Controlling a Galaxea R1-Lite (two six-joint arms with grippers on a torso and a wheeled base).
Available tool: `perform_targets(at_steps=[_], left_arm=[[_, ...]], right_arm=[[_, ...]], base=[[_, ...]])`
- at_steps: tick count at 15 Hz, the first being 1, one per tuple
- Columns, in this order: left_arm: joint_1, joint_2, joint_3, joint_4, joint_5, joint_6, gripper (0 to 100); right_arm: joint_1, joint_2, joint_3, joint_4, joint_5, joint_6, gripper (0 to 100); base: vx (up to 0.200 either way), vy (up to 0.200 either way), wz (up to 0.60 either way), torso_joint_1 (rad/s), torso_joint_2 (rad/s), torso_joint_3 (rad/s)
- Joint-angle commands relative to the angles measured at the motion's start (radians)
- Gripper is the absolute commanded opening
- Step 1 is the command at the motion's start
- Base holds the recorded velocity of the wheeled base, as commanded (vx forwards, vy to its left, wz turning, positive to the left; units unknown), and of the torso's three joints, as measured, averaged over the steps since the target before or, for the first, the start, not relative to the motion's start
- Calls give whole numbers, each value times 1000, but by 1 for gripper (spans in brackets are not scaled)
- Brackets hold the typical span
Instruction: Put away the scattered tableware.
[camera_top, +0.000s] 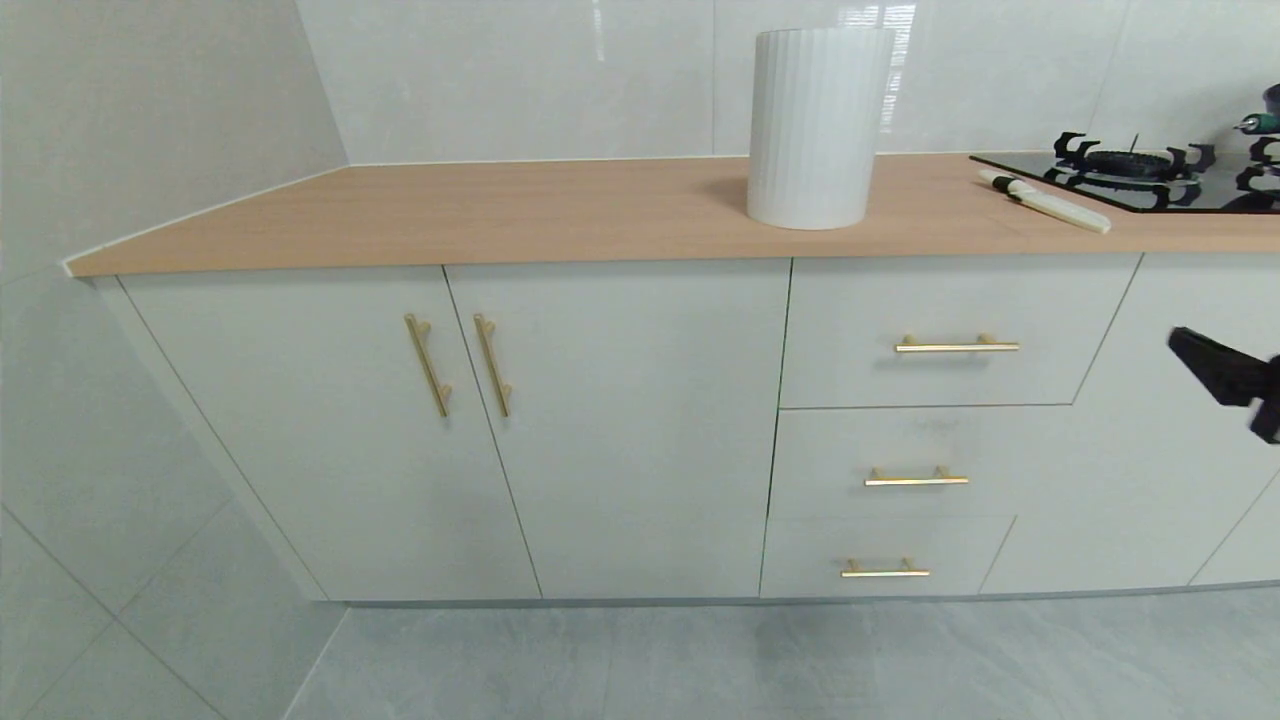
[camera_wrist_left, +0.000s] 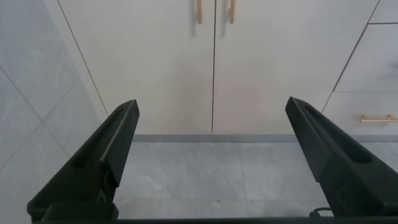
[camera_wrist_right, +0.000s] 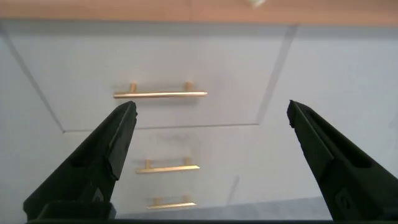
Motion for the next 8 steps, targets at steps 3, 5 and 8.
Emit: perform_targets(at_steps=[3,5,8], left_arm=[[0,2,0,0,0,0,100],[0,2,0,0,0,0,100],[0,2,0,0,0,0,100]], right_arm=[[-10,-790,-5,810,-133,-131,100],[-13,-864,-43,896,-160,-132,100],[-48,-988,23,954,-165,-132,100]], base=[[0,0,0,0,0,0],[0,0,0,0,0,0],[0,0,0,0,0,0]])
